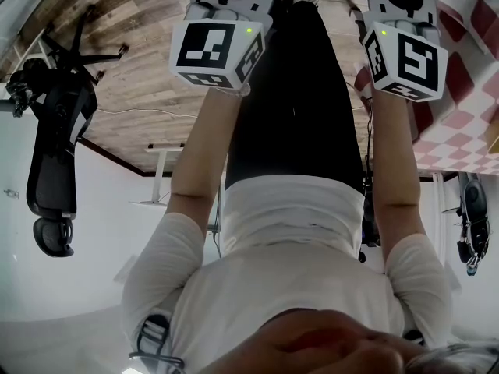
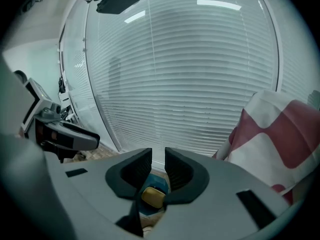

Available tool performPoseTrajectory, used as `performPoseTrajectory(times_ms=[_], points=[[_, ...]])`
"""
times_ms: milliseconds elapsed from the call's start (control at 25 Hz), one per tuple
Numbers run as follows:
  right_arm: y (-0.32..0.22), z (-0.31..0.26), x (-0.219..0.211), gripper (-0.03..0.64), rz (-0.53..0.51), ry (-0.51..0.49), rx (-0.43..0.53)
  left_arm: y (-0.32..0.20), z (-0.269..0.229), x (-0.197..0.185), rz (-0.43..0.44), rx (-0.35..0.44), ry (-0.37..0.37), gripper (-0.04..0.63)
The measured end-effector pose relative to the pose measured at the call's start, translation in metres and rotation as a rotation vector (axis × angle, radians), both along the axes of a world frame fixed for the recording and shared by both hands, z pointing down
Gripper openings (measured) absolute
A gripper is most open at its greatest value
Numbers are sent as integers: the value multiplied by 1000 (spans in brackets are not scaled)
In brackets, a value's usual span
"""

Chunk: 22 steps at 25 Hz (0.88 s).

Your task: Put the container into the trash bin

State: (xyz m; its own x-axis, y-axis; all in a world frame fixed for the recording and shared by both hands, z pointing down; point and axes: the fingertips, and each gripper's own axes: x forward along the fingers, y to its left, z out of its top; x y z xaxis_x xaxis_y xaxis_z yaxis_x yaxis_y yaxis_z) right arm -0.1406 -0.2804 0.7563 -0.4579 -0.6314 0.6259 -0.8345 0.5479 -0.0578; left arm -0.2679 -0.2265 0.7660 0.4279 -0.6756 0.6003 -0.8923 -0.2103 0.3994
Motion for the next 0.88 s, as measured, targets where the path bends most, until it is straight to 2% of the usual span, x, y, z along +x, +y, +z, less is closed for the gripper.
performPoseTrajectory(times_ms=[280, 680, 880], points=[[-5, -49, -9, 90, -26, -42, 59, -7, -48, 6, 20, 66, 8, 186], [-3, -144, -20, 89, -81, -111, 135, -25, -150, 8, 23, 195, 25, 184], [0, -192, -26, 89, -104, -133, 163, -26, -200, 3, 17, 230, 31, 184]])
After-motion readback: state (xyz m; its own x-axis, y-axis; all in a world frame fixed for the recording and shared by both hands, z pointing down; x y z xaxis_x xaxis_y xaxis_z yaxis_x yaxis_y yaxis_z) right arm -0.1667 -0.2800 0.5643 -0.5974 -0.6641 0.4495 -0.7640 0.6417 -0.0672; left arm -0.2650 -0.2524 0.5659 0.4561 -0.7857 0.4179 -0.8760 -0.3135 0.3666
